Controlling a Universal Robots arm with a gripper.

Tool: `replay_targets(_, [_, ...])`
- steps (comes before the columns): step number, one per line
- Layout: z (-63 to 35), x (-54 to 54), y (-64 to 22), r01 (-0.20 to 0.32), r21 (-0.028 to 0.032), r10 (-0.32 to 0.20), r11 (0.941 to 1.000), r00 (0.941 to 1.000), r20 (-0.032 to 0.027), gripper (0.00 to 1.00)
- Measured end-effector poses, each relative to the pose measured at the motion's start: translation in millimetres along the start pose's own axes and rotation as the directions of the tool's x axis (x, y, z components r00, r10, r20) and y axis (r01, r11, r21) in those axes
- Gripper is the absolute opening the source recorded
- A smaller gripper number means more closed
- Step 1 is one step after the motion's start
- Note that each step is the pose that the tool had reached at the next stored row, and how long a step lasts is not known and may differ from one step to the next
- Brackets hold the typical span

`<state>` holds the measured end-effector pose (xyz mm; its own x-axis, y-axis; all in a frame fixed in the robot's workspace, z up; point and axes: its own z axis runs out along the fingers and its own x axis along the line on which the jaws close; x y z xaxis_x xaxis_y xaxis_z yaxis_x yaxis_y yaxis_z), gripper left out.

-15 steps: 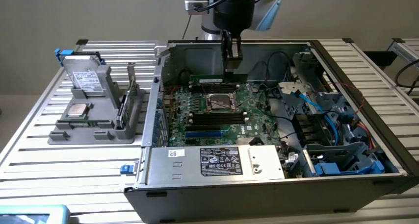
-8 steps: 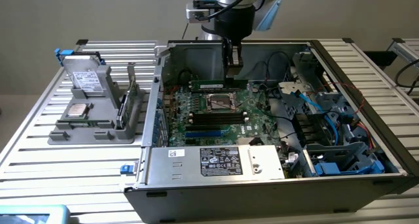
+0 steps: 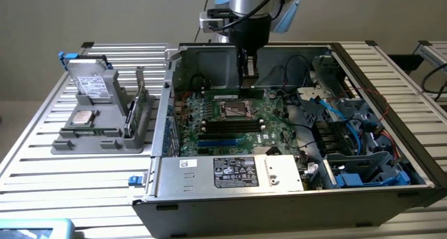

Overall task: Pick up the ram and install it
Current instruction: 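Insert the ram into the slot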

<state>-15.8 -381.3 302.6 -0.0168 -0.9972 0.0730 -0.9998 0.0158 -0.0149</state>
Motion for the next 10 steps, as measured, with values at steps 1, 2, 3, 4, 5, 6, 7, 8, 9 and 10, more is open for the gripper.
replay_targets(1, [1.8,0.0,-0.2,0.000,0.0000,0.000,1.0000,1.0000,0.0001,0.12])
replay_targets(2, [3.7,-0.1,-0.2,-0.001,0.0000,0.001,1.0000,1.0000,0.0001,0.12])
replay_targets(3, [5.4,-0.2,-0.1,-0.001,-0.0001,0.001,1.0000,1.0000,0.0000,0.12])
replay_targets(4, [6.9,-0.3,-0.1,-0.002,-0.0002,0.002,1.0000,1.0000,-0.0001,0.12])
replay_targets(5, [8.5,-0.5,-0.1,-0.002,-0.0002,0.002,1.0000,1.0000,0.0000,0.12])
replay_targets(6, [10.0,-0.5,-0.1,-0.003,-0.0003,0.003,1.0000,1.0000,-0.0002,0.12])
replay_targets(7, [11.5,-0.7,-0.1,-0.003,-0.0002,0.003,1.0000,1.0000,0.0001,0.12])
replay_targets(8, [12.6,-0.8,0.0,-0.003,-0.0002,0.003,1.0000,1.0000,0.0000,0.12])
replay_targets(9, [13.7,-0.8,0.0,-0.003,-0.0002,0.003,1.0000,1.0000,0.0000,0.12])
replay_targets(10, [14.3,-0.9,0.0,-0.003,-0.0002,0.003,1.0000,1.0000,0.0000,0.12])
